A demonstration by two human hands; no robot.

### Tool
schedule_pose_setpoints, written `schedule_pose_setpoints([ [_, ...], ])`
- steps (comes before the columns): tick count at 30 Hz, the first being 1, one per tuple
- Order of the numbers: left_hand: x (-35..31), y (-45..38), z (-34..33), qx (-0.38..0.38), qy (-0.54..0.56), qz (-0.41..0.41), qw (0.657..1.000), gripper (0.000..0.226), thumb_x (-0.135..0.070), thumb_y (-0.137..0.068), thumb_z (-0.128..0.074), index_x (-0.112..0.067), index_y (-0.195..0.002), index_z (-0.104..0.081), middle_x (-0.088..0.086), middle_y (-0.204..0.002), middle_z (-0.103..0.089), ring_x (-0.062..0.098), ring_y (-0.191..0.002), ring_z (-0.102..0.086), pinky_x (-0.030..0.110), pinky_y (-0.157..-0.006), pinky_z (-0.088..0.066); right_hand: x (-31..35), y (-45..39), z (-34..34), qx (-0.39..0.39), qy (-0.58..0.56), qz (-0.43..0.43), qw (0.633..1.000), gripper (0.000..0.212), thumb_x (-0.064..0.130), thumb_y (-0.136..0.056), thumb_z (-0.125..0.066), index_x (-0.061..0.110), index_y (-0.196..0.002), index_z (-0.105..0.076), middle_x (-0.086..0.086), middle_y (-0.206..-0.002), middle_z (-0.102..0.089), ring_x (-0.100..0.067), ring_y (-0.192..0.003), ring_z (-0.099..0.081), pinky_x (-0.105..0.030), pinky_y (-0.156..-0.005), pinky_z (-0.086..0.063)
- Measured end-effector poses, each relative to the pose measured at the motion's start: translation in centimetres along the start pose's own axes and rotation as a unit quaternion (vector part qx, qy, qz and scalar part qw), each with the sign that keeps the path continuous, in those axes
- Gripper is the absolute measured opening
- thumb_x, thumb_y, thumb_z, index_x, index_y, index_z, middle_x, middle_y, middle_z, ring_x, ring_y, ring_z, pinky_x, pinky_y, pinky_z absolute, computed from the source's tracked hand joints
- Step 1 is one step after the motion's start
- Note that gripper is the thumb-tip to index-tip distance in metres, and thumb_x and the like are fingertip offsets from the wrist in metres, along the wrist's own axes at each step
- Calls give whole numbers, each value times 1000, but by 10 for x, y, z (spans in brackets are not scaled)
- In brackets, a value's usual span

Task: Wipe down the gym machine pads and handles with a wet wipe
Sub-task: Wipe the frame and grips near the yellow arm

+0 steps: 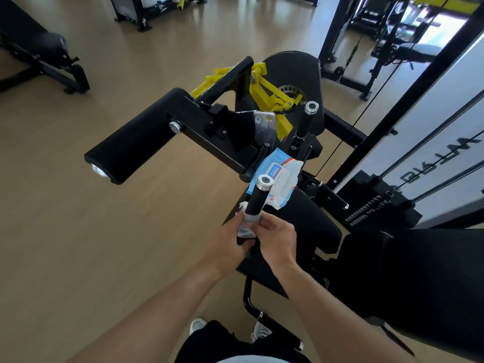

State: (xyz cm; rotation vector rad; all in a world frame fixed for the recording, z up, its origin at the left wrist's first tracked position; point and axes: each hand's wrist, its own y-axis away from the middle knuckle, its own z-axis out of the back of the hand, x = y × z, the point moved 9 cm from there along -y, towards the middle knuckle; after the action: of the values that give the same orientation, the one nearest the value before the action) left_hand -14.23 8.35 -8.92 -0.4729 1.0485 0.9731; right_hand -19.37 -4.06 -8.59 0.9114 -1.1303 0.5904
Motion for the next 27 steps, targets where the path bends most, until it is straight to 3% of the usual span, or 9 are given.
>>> schedule_pose_setpoints([
  [3, 20, 20, -11, 17, -75, -2, 997, 80, -15, -87, -70, -28, -156, -32, -8, -139, -56, 11, -125, -58, 14, -98, -44, -20, 4, 18, -52, -1, -18, 998, 16, 9, -90, -76, 23, -87, -83, 0, -82, -79, -22, -87, -76, -47, -88, -60],
  [5, 24, 36, -22, 40, -109, -23, 993, 84, -22, -91, -69, -33, -159, -21, -8, -162, -32, 9, -148, -31, 27, -119, -32, -33, 12, 32, -101, -11, -31, 994, 15, 10, -92, -74, 24, -89, -80, 2, -84, -79, -18, -86, -76, -42, -84, -61],
  [8, 16, 54, -25, 9, -147, -102, 984, 75, -24, -91, -68, -23, -157, -33, -10, -162, -27, 4, -152, -19, 30, -126, -18, -48, 26, 64, -223, -27, -45, 973, 12, 16, -98, -68, 26, -91, -70, 5, -89, -74, -17, -91, -72, -38, -83, -60],
  [11, 7, 59, -17, -26, -112, -122, 986, 72, -16, -87, -72, -25, -152, -41, -15, -158, -35, -2, -148, -28, 22, -122, -23, -62, 35, 81, -299, -78, -79, 948, 9, 20, -102, -62, 25, -94, -61, 4, -97, -70, -13, -92, -69, -37, -86, -59],
  [15, 3, 40, 9, -98, -17, -45, 994, 66, -8, -89, -72, -27, -146, -46, -13, -145, -51, -1, -136, -45, 13, -113, -33, -50, 27, 60, -264, -157, -88, 948, 9, 14, -103, -58, 21, -101, -62, 0, -104, -71, -17, -100, -71, -32, -83, -58],
  [18, -15, 20, 26, -130, 15, -50, 990, 53, -6, -92, -68, -27, -139, -54, -19, -131, -59, -2, -125, -54, 15, -104, -42, -13, 17, 45, -230, -255, -52, 938, 6, 8, -103, -56, 9, -107, -62, -4, -104, -74, -17, -97, -74, -27, -76, -62],
  [21, -41, -4, 48, -162, 61, -61, 983, 46, 10, -91, -57, -20, -124, -64, -23, -117, -65, -8, -112, -60, 8, -95, -43, 25, 4, 48, -217, -278, 2, 936, 10, 10, -104, -57, 3, -110, -61, -4, -102, -77, -15, -95, -76, -26, -74, -63],
  [24, -66, -36, 68, -182, 84, -73, 977, 46, 11, -90, -54, -28, -108, -69, -21, -104, -71, -1, -104, -65, 11, -92, -47, 47, -13, 68, -249, -285, 41, 925, 14, 12, -104, -57, 4, -112, -65, -1, -102, -78, -14, -96, -76, -25, -76, -62],
  [27, -92, -77, 75, -165, 91, -102, 977, 31, 4, -92, -59, -22, -105, -72, -15, -100, -73, 0, -97, -67, 10, -86, -48, 56, -33, 87, -280, -299, 53, 911, 17, 13, -104, -57, 7, -115, -69, 0, -105, -78, -14, -103, -74, -30, -86, -62],
])
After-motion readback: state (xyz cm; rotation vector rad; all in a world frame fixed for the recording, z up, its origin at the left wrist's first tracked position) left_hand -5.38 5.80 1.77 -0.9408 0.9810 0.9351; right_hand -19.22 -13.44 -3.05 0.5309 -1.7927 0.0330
